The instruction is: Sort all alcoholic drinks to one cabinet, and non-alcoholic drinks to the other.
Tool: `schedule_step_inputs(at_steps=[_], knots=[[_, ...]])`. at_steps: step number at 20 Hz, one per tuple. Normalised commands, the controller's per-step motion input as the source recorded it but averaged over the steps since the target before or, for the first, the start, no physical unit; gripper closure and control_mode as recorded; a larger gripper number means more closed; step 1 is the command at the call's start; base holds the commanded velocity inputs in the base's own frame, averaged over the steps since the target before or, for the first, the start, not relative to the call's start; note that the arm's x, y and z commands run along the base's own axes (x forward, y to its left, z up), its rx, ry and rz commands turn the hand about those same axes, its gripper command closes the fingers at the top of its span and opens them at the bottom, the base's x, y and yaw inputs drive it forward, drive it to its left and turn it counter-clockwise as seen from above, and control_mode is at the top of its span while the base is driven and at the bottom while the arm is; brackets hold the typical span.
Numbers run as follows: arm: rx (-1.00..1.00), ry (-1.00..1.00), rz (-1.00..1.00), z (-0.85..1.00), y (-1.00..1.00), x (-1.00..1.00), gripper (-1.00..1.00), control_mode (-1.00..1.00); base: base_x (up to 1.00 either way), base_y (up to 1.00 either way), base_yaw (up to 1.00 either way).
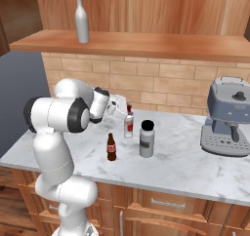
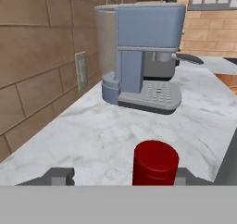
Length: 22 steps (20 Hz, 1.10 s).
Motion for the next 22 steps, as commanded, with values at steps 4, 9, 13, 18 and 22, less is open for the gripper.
schedule_step_inputs(at_steps=[4, 9, 13, 18, 22], knots=[[-0.01, 0.0, 0.0, 0.0, -0.03, 0.01, 1.0, -1.0, 0.0, 0.0, 0.0], [-0.03, 0.0, 0.0, 0.03, -0.08, 0.0, 1.0, -1.0, 0.0, 0.0, 0.0], [-0.01, -0.04, 0.0, 0.4, -0.01, -0.13, 1.0, -1.0, 0.0, 0.0, 0.0], [0.0, -0.14, 0.03, 0.8, 0.0, -0.45, 1.0, -1.0, 0.0, 0.0, 0.0], [0.0, -0.1, 0.04, 0.72, 0.0, -0.49, 1.0, -1.0, 0.0, 0.0, 0.0]])
